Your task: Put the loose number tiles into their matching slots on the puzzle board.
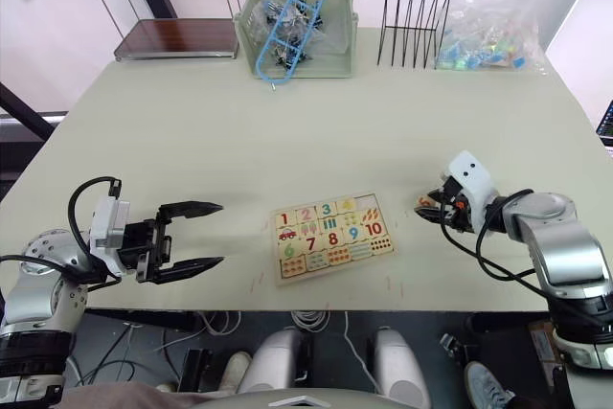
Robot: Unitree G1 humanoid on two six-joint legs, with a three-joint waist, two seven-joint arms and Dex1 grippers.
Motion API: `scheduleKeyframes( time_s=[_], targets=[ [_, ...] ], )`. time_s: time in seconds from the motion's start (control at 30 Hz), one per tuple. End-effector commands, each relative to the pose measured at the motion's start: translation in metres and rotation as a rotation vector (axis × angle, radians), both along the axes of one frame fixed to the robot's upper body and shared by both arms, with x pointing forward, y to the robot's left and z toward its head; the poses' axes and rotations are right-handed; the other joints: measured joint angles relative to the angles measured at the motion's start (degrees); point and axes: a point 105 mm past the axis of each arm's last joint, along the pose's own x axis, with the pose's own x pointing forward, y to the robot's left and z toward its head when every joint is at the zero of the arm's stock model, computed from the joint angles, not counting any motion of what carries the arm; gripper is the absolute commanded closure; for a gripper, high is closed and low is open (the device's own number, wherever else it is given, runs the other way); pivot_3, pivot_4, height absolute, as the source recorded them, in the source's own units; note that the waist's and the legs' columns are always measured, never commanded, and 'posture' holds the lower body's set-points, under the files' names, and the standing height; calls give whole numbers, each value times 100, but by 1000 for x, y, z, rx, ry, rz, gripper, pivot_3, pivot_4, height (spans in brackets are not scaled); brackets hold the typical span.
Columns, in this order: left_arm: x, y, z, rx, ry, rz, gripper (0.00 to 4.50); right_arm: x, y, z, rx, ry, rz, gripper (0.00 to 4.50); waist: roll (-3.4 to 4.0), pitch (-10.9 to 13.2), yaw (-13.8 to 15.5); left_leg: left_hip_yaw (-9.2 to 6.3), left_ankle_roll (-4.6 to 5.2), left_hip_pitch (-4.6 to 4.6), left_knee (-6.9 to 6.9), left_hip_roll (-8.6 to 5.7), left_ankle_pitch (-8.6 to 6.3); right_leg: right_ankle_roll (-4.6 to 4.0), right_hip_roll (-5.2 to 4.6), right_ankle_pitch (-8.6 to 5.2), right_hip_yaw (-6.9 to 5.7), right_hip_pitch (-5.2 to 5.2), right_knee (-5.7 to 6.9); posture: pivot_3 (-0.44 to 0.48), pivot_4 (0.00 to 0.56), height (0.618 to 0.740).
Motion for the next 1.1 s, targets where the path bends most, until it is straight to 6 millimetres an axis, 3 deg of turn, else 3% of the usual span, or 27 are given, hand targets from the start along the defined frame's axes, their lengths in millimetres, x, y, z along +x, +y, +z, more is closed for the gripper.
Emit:
scheduleKeyframes(
  time_s=[0.03, 0.23, 0.5, 0.87, 1.1],
  targets=[
    [0, -2, 7, 10, -32, -24, 0, -9, -4, 8, 15, -10, -169, 3090, 0, 0, -2, 1, 0, -1, 0, 0, 0, 0, 0, 0, 0, -1, 0, 0, 150, 740],
    [2, -2, 11, 10, -39, -25, 0, -20, -7, 7, 5, 28, -378, 3090, 0, 0, -13, 0, 0, -5, -1, 0, 0, -15, -1, -9, 0, -5, -2, 0, 150, 740],
    [4, -6, 16, 13, -46, -43, 0, -33, 13, -11, 49, 51, -531, 3090, -1, -1, -16, -8, 0, -10, -5, 0, 0, -15, 2, -10, -7, -8, -2, 0, 150, 740],
    [7, -8, 17, 17, -41, -56, 0, -37, 24, -21, 85, 73, -630, 3090, -2, -1, -69, -17, 0, -24, -2, 0, 0, -14, 0, -10, -15, -14, -9, 0, 150, 740],
    [8, -6, 17, 20, -34, -66, 0, -35, 26, -15, 78, 40, -637, 3090, -2, -1, -150, -21, 0, -31, -2, -1, 0, -6, 0, -5, -17, -15, -13, 0, 150, 740]
  ],
)
